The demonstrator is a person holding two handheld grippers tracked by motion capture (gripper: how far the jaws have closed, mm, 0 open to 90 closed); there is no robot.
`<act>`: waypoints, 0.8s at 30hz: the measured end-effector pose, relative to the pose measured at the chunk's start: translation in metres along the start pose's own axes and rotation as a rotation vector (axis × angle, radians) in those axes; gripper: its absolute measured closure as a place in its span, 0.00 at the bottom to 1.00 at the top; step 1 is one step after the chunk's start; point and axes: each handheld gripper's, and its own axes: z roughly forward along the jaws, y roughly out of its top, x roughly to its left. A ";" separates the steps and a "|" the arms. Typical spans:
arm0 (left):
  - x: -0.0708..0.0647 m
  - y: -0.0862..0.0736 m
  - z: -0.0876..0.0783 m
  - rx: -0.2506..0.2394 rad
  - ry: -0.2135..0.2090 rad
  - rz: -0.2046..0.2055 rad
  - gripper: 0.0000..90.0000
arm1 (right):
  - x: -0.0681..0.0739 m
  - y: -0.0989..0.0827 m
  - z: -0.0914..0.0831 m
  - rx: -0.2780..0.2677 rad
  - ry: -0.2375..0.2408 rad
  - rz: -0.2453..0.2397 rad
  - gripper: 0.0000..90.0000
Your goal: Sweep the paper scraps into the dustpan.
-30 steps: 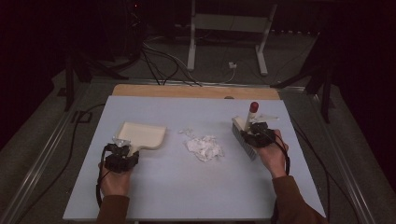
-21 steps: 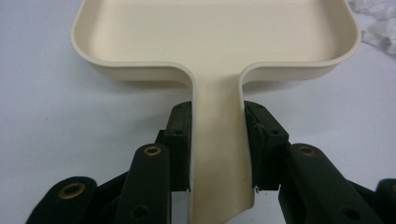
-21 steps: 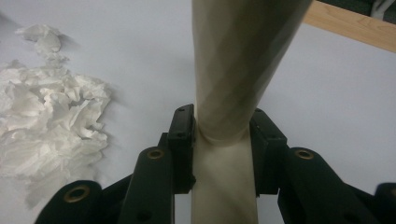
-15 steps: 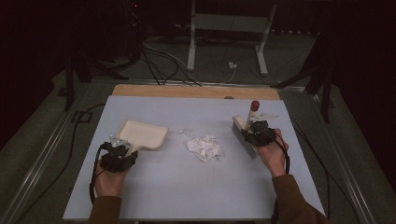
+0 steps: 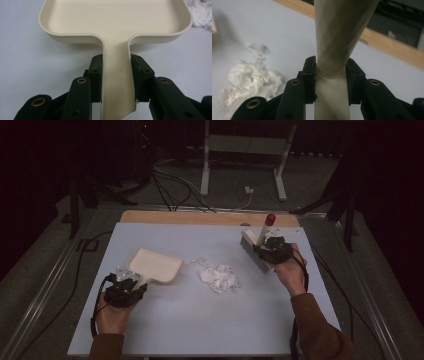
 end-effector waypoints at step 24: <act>-0.018 0.000 0.010 0.057 -0.071 0.124 0.74 | 0.076 0.074 0.053 -0.010 0.244 -0.413 0.74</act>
